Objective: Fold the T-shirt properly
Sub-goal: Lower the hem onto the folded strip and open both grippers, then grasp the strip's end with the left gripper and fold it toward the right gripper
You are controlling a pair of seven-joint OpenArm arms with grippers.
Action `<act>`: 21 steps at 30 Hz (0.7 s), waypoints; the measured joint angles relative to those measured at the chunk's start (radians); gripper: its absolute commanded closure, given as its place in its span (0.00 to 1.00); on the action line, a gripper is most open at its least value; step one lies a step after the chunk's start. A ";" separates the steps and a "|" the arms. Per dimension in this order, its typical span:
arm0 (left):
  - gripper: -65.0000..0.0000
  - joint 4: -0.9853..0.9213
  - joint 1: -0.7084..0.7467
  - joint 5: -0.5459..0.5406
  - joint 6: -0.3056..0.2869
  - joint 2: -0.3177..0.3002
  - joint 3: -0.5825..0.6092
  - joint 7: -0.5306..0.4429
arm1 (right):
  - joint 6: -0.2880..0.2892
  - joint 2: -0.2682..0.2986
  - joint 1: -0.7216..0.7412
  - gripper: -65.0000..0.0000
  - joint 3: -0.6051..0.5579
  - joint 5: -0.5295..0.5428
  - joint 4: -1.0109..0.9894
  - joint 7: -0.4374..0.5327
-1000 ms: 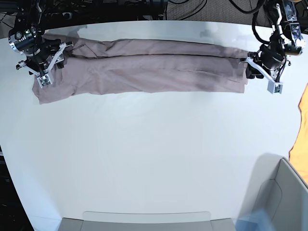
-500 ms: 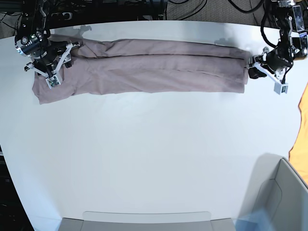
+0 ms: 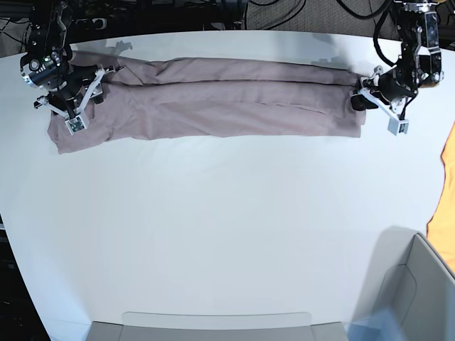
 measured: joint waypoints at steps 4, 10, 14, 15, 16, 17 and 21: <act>0.66 -0.108 -0.032 -0.050 -0.027 -0.017 0.075 -0.105 | 0.000 0.001 0.003 0.57 0.000 0.000 0.000 0.000; 0.77 -0.123 -0.048 -0.026 -0.029 -0.024 0.187 -0.161 | 0.000 0.001 0.006 0.57 0.000 0.001 0.000 0.000; 1.00 -0.146 -0.048 -0.059 -0.177 -0.018 0.211 -0.140 | 0.000 0.001 0.006 0.57 0.000 0.001 0.000 0.000; 1.00 -0.159 -0.048 -0.068 -0.191 -0.018 0.210 -0.141 | 0.000 0.001 0.006 0.57 0.000 0.001 0.000 0.000; 1.00 -0.168 -0.050 -0.077 -0.193 -0.018 0.210 -0.142 | 0.000 0.001 0.006 0.57 0.000 0.001 0.000 0.000; 1.00 -0.175 -0.050 -0.081 -0.204 -0.017 0.195 -0.137 | 0.000 0.001 0.006 0.57 0.001 0.001 0.000 0.000; 1.00 -0.186 -0.031 -0.082 -0.216 0.006 0.038 -0.090 | 0.000 -0.003 0.009 0.56 0.002 0.000 0.002 0.000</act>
